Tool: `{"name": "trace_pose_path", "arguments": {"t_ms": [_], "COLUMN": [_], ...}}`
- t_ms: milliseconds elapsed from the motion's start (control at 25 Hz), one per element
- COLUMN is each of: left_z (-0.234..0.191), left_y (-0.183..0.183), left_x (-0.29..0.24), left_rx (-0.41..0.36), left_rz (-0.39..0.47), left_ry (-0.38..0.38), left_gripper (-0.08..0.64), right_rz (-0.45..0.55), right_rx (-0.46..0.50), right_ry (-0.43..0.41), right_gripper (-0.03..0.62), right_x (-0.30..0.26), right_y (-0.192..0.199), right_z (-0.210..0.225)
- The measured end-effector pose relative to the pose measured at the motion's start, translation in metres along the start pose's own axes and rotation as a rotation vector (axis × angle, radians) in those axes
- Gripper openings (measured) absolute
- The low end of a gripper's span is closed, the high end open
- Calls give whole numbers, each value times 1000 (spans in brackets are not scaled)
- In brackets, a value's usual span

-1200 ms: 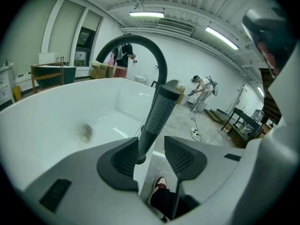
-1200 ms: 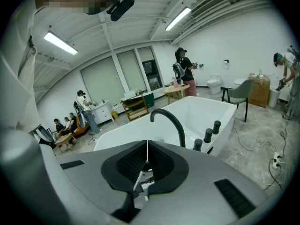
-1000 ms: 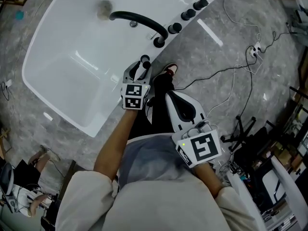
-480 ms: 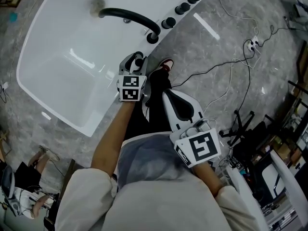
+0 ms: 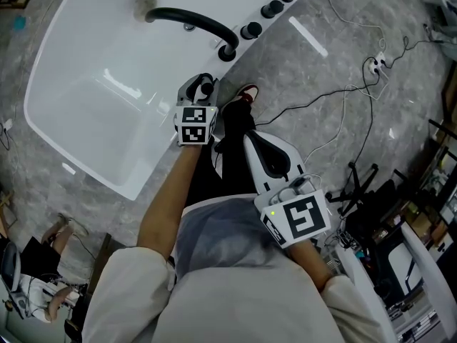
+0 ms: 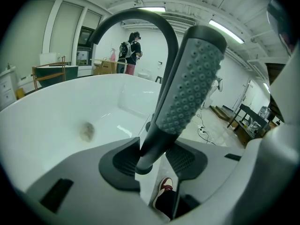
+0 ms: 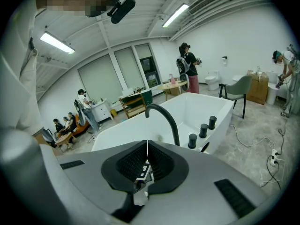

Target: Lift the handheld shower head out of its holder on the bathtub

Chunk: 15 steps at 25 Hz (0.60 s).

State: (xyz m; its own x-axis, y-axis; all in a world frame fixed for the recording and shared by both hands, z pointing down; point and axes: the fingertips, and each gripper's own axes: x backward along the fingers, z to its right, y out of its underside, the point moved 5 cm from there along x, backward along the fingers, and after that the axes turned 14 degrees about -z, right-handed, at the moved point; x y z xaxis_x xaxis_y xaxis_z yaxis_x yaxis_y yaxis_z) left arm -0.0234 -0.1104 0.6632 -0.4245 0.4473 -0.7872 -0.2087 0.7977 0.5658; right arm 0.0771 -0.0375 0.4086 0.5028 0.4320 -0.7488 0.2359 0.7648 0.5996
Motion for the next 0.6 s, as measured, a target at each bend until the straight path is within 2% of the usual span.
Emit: {"name": "trace_pose_path", "arguments": {"t_ms": [440, 600], "left_z": [-7, -3], "left_y": [1, 2], "left_x": [8, 11], "left_rx": [9, -23], "left_rz": [16, -5], "left_ry": [-25, -30], "left_gripper": [146, 141], "right_rz": [-12, -15], "right_rx": [4, 10], "right_ry": [1, -4], "right_gripper": [18, 18], "right_x": [0, -1], "right_y": [5, 5], "right_z": [-4, -8]}}
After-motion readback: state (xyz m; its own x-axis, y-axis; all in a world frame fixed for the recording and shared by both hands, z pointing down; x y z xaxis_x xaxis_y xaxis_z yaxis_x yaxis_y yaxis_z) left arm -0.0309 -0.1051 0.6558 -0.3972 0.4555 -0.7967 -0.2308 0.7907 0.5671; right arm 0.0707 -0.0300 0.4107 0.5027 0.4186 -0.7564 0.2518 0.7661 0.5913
